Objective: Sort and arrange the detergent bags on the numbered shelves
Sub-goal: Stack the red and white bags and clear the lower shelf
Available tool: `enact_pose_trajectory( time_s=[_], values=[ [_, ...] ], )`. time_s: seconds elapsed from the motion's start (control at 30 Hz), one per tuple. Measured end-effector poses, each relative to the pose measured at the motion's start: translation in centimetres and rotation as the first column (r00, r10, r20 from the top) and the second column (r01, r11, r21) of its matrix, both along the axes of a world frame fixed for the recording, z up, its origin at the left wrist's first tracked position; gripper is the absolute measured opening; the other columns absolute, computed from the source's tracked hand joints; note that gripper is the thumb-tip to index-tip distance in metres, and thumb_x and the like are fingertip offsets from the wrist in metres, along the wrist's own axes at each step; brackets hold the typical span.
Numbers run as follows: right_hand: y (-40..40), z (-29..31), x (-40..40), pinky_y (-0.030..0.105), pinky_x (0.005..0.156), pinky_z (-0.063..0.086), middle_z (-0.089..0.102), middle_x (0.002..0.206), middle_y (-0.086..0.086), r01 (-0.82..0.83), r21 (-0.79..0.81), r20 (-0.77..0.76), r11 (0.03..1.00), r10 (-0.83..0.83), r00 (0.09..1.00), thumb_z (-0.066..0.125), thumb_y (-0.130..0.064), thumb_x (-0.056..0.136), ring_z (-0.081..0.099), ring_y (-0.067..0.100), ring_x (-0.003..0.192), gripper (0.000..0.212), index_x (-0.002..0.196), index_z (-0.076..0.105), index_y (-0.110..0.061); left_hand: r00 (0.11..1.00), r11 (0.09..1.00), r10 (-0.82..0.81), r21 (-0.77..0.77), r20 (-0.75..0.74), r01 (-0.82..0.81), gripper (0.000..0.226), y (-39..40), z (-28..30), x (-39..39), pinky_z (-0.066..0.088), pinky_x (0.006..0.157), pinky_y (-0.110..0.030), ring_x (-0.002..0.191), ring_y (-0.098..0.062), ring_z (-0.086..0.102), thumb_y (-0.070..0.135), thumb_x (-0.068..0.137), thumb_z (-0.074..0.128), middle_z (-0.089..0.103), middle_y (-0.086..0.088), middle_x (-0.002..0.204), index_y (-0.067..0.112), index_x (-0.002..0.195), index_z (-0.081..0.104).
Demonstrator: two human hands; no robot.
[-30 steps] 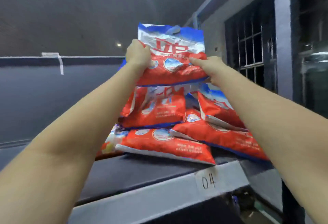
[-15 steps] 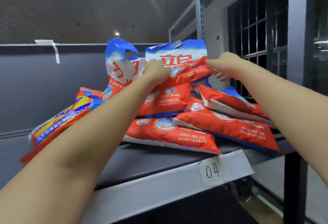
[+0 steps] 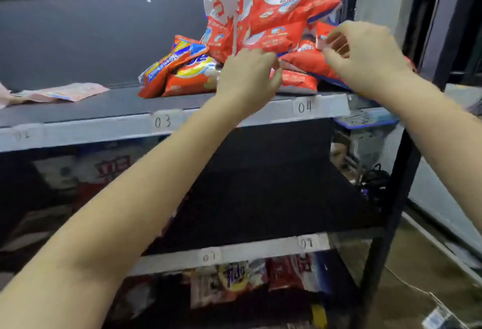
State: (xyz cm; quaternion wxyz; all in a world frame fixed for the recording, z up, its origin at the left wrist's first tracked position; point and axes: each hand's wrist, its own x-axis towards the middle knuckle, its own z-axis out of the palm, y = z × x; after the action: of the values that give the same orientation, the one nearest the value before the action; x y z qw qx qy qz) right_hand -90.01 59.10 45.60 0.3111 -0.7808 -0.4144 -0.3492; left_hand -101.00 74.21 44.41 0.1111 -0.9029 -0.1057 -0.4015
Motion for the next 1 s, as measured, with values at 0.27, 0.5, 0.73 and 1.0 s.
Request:
enact_pose_trajectory(
  time_s=[0.27,0.5,0.73,1.0],
  values=[
    [-0.4,-16.8,-11.0,0.021,0.081,0.039,0.059,0.102,-0.001,-0.344,-0.011,-0.256,0.939,0.33,0.909,0.056,-0.02,0.091,0.054,0.01,0.093,0.024,0.113,0.061,-0.014,0.998,0.987,0.021,-0.157,-0.054,-0.029,0.033,-2.5,-16.0,-13.4,0.05,0.074,-0.036,0.09,-0.022,0.064,0.032,0.09,0.042,0.07,0.001,0.099,0.017,0.099,0.069],
    [6.3,-28.0,-14.7,0.024,0.088,0.044,0.057,0.116,-0.003,-0.477,-0.301,-0.569,0.825,0.247,0.785,0.045,-0.026,0.097,0.055,0.013,0.107,0.03,0.125,0.052,-0.018,0.885,0.815,0.234,-0.415,-0.403,-0.404,0.03,1.4,-26.3,-20.0,0.043,0.092,-0.028,0.11,-0.01,0.053,0.033,0.098,0.041,0.06,0.011,0.12,0.025,0.12,0.059],
    [15.8,-31.8,-15.0,0.028,0.082,0.045,0.059,0.116,0.004,-0.525,-0.434,-0.623,0.732,0.177,0.762,0.042,-0.025,0.097,0.058,0.019,0.102,0.031,0.125,0.052,-0.014,0.819,0.692,0.327,-0.471,-0.471,-0.547,0.029,9.6,-28.7,-23.4,0.044,0.09,-0.026,0.109,-0.01,0.054,0.031,0.097,0.042,0.061,0.011,0.117,0.025,0.119,0.06],
    [29.8,-33.4,-15.0,0.025,0.077,0.045,0.064,0.112,0.004,-0.519,-0.36,-0.754,0.775,0.086,0.651,0.046,-0.024,0.096,0.062,0.02,0.102,0.021,0.112,0.056,-0.018,0.737,0.576,0.325,-0.494,-0.592,-0.651,0.034,24.2,-27.4,-22.8,0.044,0.085,-0.028,0.11,-0.022,0.057,0.032,0.1,0.039,0.06,-0.004,0.123,0.017,0.125,0.056]
  ],
)
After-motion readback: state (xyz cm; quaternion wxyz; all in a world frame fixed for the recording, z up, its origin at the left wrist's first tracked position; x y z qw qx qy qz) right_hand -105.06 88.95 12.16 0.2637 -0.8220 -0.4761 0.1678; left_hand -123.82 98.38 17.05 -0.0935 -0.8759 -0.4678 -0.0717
